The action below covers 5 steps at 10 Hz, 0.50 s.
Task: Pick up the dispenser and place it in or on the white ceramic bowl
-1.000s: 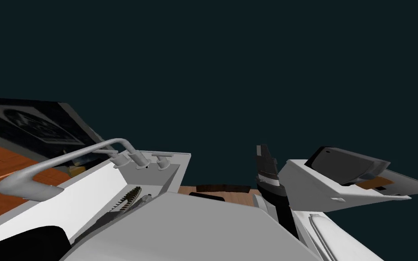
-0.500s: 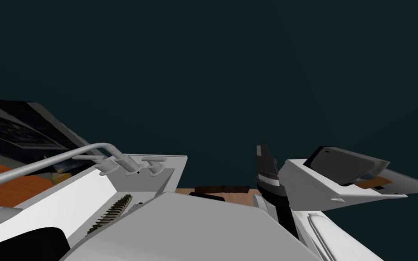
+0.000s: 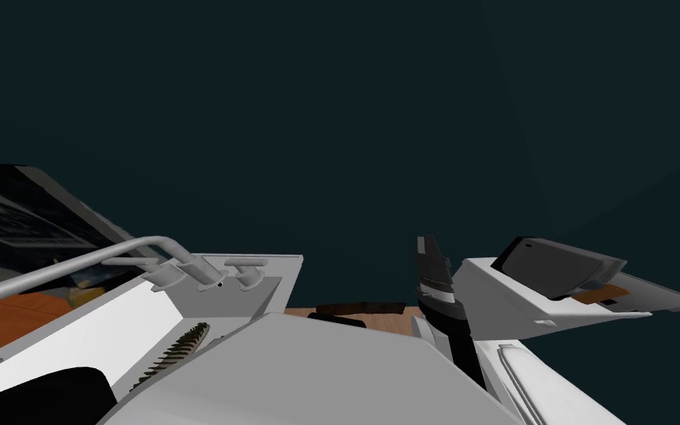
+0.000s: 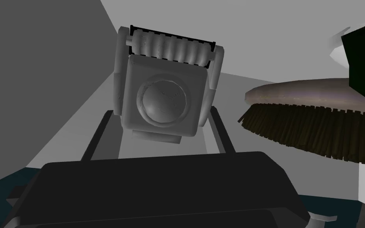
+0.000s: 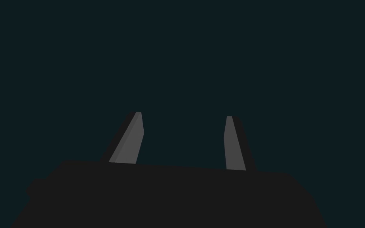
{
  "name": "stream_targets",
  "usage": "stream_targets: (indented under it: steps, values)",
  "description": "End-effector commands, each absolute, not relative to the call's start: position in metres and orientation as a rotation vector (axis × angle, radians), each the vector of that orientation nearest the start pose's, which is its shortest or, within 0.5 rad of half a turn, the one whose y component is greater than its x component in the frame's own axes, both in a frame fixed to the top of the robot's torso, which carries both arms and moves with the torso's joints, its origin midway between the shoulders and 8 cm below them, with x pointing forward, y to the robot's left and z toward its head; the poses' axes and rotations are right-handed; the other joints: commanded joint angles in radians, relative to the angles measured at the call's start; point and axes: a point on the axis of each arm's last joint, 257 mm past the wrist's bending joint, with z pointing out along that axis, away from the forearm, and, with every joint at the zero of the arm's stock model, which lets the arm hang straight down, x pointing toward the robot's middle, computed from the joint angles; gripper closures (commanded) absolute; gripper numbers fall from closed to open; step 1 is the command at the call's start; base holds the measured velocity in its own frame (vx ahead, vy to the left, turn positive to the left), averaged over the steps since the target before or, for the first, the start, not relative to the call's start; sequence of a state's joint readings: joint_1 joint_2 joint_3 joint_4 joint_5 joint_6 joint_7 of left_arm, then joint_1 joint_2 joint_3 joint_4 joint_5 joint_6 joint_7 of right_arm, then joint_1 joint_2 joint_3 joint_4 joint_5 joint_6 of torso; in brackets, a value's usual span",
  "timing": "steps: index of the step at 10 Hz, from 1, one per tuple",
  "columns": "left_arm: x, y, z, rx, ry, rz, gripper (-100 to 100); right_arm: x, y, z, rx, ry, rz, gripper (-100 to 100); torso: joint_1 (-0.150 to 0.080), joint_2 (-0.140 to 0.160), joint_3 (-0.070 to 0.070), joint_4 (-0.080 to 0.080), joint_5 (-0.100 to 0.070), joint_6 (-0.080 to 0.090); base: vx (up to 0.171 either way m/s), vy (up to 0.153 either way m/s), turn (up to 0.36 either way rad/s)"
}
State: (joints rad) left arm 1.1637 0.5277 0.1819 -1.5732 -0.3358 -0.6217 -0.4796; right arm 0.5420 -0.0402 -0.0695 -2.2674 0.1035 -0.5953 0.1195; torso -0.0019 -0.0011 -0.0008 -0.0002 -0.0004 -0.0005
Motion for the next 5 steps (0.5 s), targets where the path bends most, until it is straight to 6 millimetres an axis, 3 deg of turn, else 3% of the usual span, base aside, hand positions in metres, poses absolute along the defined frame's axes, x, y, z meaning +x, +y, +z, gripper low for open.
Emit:
stream_targets:
  steps: [1,4,5]
  values:
    - [0.0547,0.4624,-0.3821,-0.33,2.15,-0.093,100,0.3266,-0.2841,0.0229,0.466,0.702,1.06,0,0.0,0.0,0.0,0.0,0.0,0.0,0.0,0.0,0.0]
    - [0.0548,0.4625,-0.3819,-0.33,2.15,-0.093,100,0.3266,-0.2841,0.0229,0.466,0.702,1.06,0,0.0,0.0,0.0,0.0,0.0,0.0,0.0,0.0,0.0]
    - [0.0548,0.4625,-0.3819,-0.33,2.15,-0.093,0,0.3266,-0.2841,0.0229,0.466,0.702,1.06,0,0.0,0.0,0.0,0.0,0.0,0.0,0.0,0.0,0.0]
